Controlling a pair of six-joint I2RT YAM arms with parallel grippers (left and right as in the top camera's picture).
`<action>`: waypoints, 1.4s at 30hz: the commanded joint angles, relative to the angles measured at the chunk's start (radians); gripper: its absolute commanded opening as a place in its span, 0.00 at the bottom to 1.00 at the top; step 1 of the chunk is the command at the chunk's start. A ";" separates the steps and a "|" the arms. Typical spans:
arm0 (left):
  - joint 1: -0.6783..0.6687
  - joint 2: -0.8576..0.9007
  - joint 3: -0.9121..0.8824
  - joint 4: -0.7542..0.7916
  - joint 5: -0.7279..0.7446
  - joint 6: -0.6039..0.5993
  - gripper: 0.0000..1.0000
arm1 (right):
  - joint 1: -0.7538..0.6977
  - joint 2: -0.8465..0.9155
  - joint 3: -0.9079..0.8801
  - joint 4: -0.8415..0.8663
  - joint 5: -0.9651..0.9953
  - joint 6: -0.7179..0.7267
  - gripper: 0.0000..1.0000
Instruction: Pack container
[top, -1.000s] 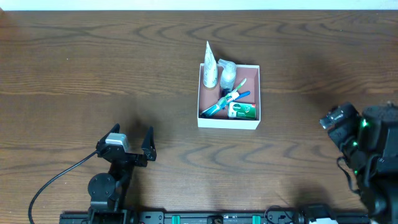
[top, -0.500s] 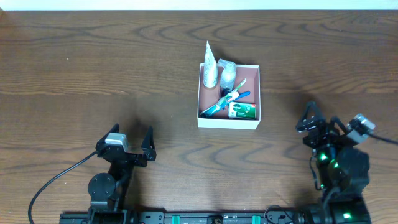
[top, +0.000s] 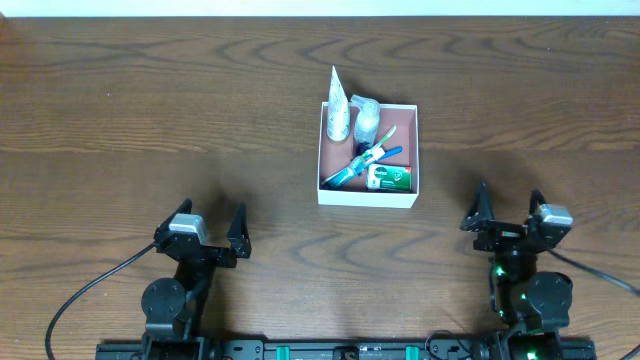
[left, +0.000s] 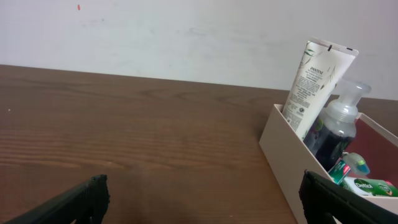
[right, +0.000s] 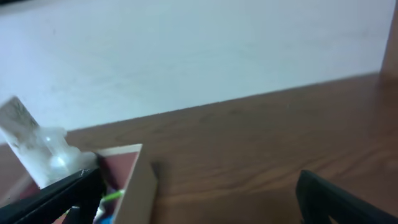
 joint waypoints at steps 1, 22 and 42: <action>0.005 -0.006 -0.018 -0.032 0.006 -0.004 0.98 | -0.017 -0.041 -0.029 0.002 0.000 -0.187 0.99; 0.005 -0.006 -0.018 -0.032 0.006 -0.004 0.98 | -0.074 -0.168 -0.084 -0.130 -0.006 -0.289 0.99; 0.005 -0.006 -0.018 -0.032 0.006 -0.004 0.98 | -0.074 -0.168 -0.084 -0.129 -0.008 -0.289 0.99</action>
